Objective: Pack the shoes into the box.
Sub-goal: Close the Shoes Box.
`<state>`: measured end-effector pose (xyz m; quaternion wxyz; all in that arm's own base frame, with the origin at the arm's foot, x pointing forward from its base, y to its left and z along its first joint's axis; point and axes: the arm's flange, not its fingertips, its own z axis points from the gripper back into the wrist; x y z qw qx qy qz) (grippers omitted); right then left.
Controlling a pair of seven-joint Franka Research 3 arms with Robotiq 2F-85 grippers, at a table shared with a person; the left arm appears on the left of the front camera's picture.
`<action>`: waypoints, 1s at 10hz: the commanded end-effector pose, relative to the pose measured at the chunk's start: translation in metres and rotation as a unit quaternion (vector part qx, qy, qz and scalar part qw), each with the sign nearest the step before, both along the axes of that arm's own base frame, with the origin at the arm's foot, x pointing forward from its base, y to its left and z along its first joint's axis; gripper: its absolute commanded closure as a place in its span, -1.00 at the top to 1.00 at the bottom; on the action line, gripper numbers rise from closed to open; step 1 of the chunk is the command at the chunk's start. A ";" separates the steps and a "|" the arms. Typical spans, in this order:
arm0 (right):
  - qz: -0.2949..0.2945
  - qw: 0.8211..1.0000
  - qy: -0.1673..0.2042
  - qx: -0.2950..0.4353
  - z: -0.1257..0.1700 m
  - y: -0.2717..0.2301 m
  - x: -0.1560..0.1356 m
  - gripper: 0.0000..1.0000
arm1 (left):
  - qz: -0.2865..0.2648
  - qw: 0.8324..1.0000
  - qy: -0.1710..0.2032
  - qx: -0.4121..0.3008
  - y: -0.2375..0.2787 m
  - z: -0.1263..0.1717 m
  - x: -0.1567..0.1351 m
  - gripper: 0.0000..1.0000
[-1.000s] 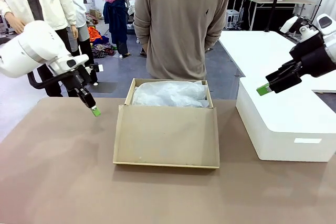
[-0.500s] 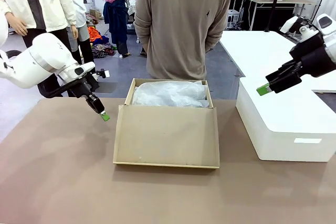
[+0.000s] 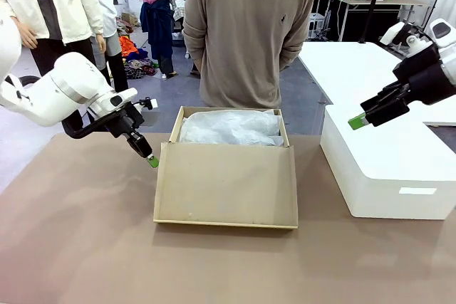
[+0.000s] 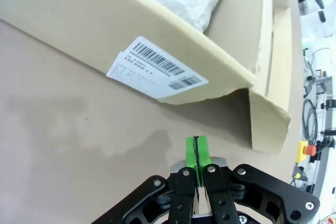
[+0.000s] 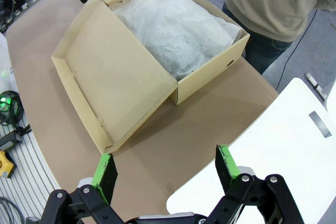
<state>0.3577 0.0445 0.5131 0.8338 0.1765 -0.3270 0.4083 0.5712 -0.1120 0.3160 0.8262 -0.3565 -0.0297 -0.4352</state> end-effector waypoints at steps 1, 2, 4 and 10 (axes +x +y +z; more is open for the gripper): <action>0.013 1.000 -0.008 0.010 -0.001 -0.002 0.003 1.00 | -0.004 1.000 -0.003 -0.024 -0.002 -0.003 -0.001 -1.00; 0.013 1.000 -0.008 0.010 -0.001 -0.002 0.003 1.00 | -0.003 1.000 -0.001 -0.031 -0.005 -0.004 -0.003 -1.00; 0.013 1.000 -0.008 0.010 -0.001 -0.002 0.003 1.00 | -0.001 0.999 0.001 -0.036 -0.008 -0.009 -0.003 -1.00; 0.013 1.000 -0.008 0.010 -0.001 -0.002 0.003 1.00 | 0.007 0.995 0.030 -0.098 -0.008 -0.026 -0.004 -1.00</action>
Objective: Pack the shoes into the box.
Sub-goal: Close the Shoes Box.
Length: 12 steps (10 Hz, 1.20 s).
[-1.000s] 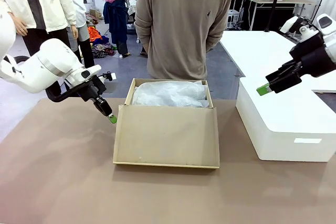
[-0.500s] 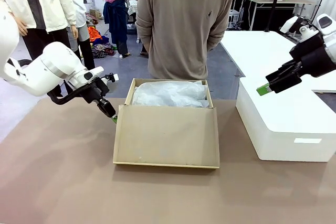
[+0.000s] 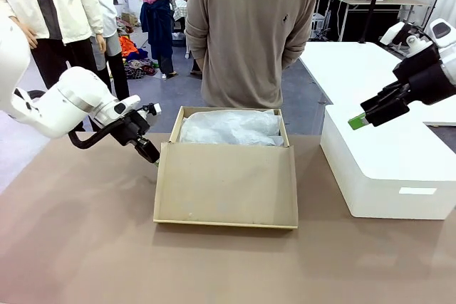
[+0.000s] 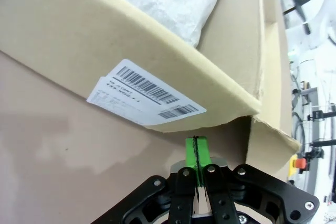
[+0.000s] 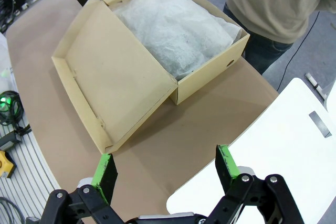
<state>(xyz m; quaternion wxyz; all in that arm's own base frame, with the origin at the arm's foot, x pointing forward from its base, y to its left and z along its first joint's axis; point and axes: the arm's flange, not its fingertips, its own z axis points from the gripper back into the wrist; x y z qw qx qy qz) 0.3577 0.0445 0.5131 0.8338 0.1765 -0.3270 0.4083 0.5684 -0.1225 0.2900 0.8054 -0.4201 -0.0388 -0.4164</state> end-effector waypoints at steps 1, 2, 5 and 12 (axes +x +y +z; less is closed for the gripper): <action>0.012 1.000 -0.008 0.010 -0.001 -0.002 0.003 1.00 | -0.003 0.999 0.010 -0.039 0.002 -0.002 -0.003 -1.00; 0.012 1.000 -0.008 0.010 -0.001 -0.002 0.003 1.00 | -0.004 0.998 0.017 -0.055 0.004 -0.004 -0.004 -1.00; 0.012 1.000 -0.008 0.010 -0.001 -0.002 0.003 1.00 | -0.011 0.997 0.031 -0.063 0.003 -0.007 -0.007 -1.00; 0.012 1.000 -0.008 0.010 -0.001 -0.002 0.003 1.00 | -0.020 0.996 0.038 -0.077 0.000 0.008 -0.023 -1.00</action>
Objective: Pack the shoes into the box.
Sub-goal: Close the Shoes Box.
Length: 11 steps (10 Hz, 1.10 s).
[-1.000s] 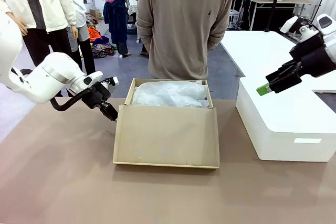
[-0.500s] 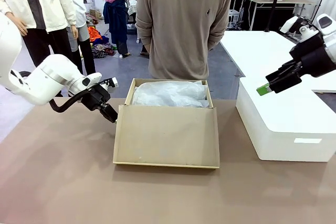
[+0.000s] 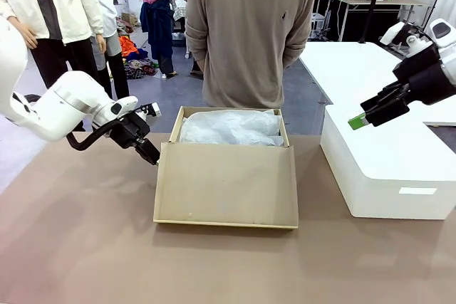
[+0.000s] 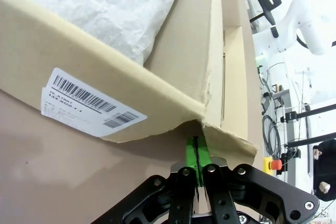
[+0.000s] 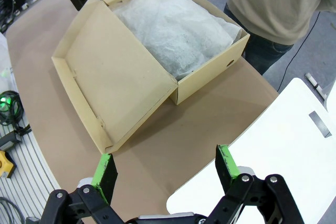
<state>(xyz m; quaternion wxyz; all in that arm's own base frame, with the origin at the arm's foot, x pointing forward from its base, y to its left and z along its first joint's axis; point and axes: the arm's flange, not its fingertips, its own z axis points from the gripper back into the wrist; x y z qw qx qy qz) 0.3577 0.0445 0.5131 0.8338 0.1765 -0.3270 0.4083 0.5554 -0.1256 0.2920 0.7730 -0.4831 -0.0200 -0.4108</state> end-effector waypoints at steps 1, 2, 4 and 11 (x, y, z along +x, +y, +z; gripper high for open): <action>0.012 1.000 -0.008 0.010 -0.001 -0.002 0.003 1.00 | -0.002 1.000 -0.003 -0.030 0.003 0.008 -0.011 -1.00; 0.012 1.000 -0.008 0.010 -0.001 -0.002 0.003 1.00 | -0.004 0.999 -0.001 -0.033 0.002 0.009 -0.013 -1.00; 0.012 1.000 -0.008 0.010 -0.001 -0.002 0.003 1.00 | -0.007 0.999 0.005 -0.035 0.001 0.011 -0.017 -1.00; 0.012 1.000 -0.008 0.010 -0.001 -0.002 0.003 1.00 | 0.023 0.999 0.000 -0.049 0.004 0.046 -0.034 -1.00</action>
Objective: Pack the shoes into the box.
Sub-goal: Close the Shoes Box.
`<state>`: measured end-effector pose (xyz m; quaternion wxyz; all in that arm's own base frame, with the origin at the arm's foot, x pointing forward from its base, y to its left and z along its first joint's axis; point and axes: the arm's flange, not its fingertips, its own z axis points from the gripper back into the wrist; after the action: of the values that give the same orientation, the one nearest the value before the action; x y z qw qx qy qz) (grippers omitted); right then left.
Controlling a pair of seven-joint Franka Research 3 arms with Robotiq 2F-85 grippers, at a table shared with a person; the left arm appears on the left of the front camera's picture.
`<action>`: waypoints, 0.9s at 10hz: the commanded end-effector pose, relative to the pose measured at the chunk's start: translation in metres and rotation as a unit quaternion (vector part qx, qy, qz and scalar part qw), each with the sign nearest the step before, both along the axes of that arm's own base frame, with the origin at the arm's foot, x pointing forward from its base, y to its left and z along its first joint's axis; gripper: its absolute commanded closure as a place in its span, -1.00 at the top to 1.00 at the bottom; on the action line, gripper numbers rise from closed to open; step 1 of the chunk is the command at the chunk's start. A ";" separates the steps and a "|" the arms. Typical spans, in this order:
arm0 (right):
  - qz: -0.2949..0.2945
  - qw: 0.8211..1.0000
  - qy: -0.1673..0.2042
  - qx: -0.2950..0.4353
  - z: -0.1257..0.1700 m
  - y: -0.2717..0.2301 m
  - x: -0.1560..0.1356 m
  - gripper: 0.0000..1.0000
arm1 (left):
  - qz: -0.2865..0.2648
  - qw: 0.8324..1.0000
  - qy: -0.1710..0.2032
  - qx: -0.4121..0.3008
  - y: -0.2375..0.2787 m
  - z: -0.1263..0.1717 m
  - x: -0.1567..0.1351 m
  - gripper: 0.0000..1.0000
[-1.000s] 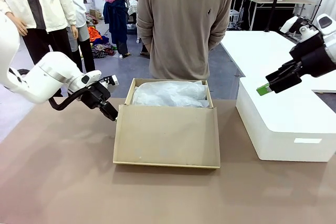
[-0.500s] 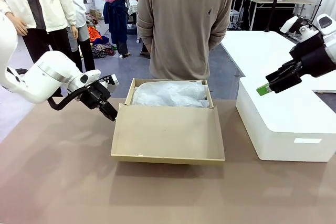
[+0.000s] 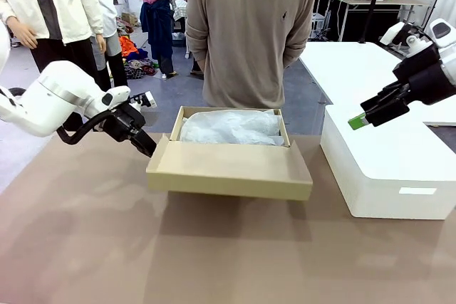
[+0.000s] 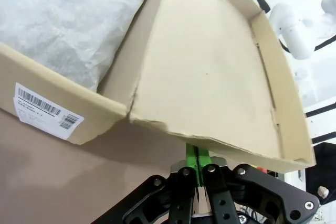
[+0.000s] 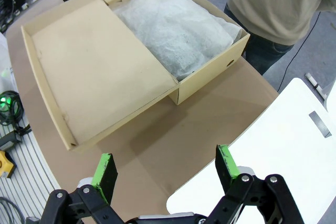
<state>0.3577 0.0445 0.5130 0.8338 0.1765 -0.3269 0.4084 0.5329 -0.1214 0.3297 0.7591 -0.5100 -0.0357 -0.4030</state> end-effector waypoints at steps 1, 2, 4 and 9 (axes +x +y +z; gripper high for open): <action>0.012 1.000 -0.008 0.010 -0.001 -0.002 0.003 1.00 | 0.020 1.000 -0.011 -0.016 0.000 0.014 -0.013 -1.00; 0.012 1.000 -0.008 0.010 -0.001 -0.002 0.003 1.00 | 0.026 0.999 -0.023 -0.018 0.000 0.020 -0.013 -1.00; 0.012 1.000 -0.008 0.010 -0.001 -0.002 0.003 1.00 | 0.035 0.998 -0.050 -0.022 -0.001 0.039 -0.011 -1.00; 0.012 1.000 -0.008 0.010 -0.001 -0.002 0.003 1.00 | 0.085 0.987 -0.134 0.037 -0.006 0.087 0.006 -1.00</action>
<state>0.3577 0.0445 0.5130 0.8338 0.1765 -0.3269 0.4084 0.5404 -0.1237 0.4125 0.7820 -0.4434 -0.1519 -0.4109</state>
